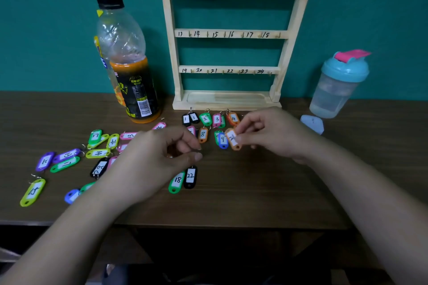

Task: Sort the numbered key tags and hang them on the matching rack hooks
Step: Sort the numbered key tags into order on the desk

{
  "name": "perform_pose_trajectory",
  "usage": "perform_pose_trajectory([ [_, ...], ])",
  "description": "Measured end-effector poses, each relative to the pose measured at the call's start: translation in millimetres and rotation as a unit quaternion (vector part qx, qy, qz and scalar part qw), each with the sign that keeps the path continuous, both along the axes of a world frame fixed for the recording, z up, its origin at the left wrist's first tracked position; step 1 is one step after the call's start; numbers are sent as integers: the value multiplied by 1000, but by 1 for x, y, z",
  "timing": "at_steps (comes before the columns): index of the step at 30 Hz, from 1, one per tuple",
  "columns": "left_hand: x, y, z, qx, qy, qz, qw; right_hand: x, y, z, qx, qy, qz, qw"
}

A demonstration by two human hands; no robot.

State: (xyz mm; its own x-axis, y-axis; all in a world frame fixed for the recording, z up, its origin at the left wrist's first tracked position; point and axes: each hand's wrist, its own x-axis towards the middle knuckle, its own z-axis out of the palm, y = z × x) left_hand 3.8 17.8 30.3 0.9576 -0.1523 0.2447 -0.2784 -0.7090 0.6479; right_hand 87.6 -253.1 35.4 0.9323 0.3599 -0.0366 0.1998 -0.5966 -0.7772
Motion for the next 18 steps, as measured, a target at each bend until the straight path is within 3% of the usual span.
perform_pose_trajectory([
  [7, 4, 7, -3, 34, -6, 4, 999, 25, -35, -5, -22, -17, -131, 991],
  [18, 8, 16, -3, 47, -10, 12, 999, 29, -40, -13, -127, -28, -136, 982],
])
